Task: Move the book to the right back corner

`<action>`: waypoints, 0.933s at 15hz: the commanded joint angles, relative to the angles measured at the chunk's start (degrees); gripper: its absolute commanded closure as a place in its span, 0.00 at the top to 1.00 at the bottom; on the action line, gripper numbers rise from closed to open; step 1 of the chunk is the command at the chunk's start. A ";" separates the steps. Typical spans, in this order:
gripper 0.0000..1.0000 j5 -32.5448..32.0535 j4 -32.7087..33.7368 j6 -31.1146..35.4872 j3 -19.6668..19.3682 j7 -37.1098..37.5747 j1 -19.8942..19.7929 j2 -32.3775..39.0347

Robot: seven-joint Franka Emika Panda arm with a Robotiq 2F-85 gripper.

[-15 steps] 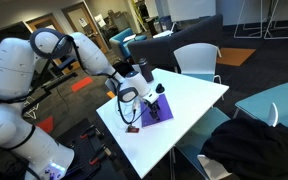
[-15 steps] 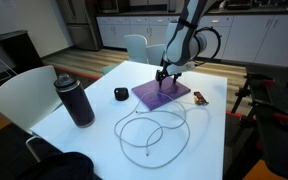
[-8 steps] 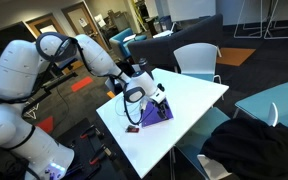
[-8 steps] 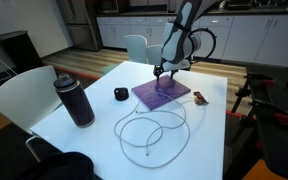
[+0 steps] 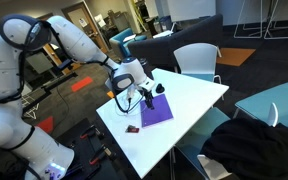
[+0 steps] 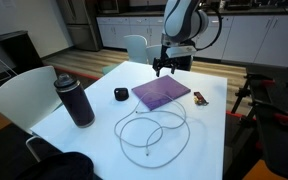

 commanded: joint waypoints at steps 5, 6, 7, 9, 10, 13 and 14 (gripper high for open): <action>0.51 0.39 -0.19 -17.91 5.16 -7.22 -5.94 -5.34; 0.43 1.16 0.44 -17.94 5.87 -8.18 -6.61 -4.26; 0.36 2.45 0.96 -17.33 6.99 -9.45 -7.46 -3.06; 0.20 3.42 1.79 -16.01 7.82 -10.24 -7.98 -0.83; 0.13 3.46 2.24 -15.31 7.85 -10.13 -7.92 0.33; 0.00 3.24 4.38 -14.03 8.01 -9.85 -7.71 4.03; 0.00 3.05 5.00 -13.30 7.98 -9.64 -7.56 5.00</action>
